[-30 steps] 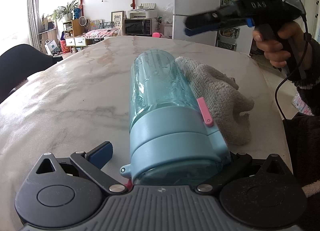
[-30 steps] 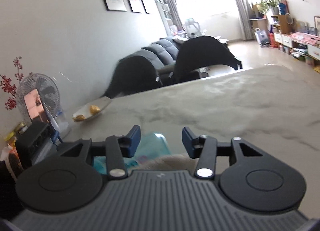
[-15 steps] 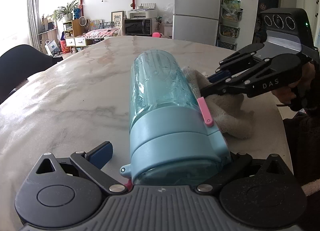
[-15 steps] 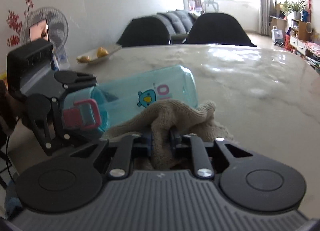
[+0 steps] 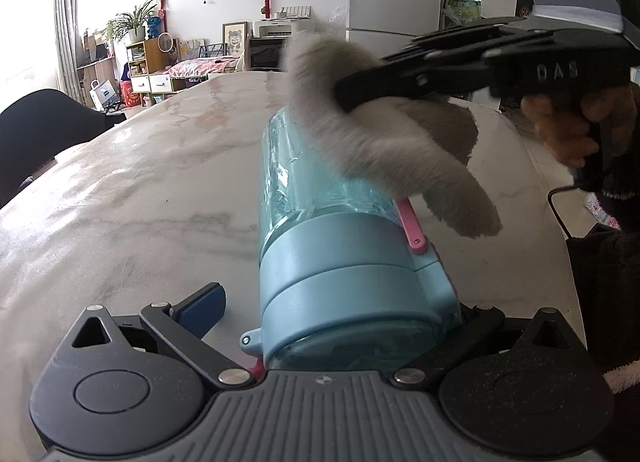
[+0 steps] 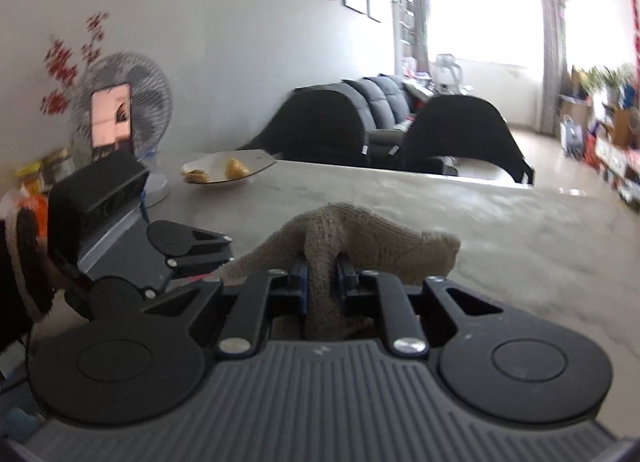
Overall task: Clean container
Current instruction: 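Rub the towel down the bottle's side with the right gripper while the left gripper holds it, then wrap the towel over the bottle's open end with the right gripper while the left gripper holds it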
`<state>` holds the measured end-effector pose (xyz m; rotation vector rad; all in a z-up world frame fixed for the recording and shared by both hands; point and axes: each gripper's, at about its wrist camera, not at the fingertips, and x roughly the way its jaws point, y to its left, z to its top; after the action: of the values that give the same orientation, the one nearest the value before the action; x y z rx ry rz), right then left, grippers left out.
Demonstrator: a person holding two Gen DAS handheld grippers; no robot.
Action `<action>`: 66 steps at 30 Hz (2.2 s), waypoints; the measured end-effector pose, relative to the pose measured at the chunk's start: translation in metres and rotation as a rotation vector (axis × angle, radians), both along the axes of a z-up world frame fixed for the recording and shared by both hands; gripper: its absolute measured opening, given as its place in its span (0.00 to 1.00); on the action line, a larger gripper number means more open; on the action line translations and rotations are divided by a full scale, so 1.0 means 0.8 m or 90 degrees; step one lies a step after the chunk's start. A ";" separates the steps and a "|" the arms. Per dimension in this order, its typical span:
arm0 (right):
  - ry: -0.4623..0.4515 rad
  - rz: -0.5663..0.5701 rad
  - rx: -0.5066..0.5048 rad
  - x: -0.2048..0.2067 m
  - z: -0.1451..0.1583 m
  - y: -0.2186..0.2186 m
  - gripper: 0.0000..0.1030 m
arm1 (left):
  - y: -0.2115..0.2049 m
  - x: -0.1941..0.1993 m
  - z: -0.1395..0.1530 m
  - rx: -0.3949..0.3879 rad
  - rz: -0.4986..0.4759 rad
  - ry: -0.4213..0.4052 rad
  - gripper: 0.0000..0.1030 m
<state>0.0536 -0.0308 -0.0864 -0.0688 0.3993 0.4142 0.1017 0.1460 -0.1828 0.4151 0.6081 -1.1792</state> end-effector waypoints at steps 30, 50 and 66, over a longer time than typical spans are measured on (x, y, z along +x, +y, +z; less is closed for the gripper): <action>0.078 -0.067 0.083 0.002 -0.013 -0.057 0.13 | 0.002 0.002 0.001 -0.004 0.000 0.006 0.99; 0.020 0.024 0.005 0.010 0.001 0.030 0.13 | 0.006 0.008 0.002 -0.007 0.000 0.010 0.99; -0.022 -0.105 -0.038 0.032 -0.011 -0.010 0.14 | 0.014 0.021 0.002 -0.013 0.000 0.018 0.99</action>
<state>0.0791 -0.0389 -0.0952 -0.1010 0.3804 0.2387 0.1181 0.1571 -0.1811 0.3819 0.6199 -1.1919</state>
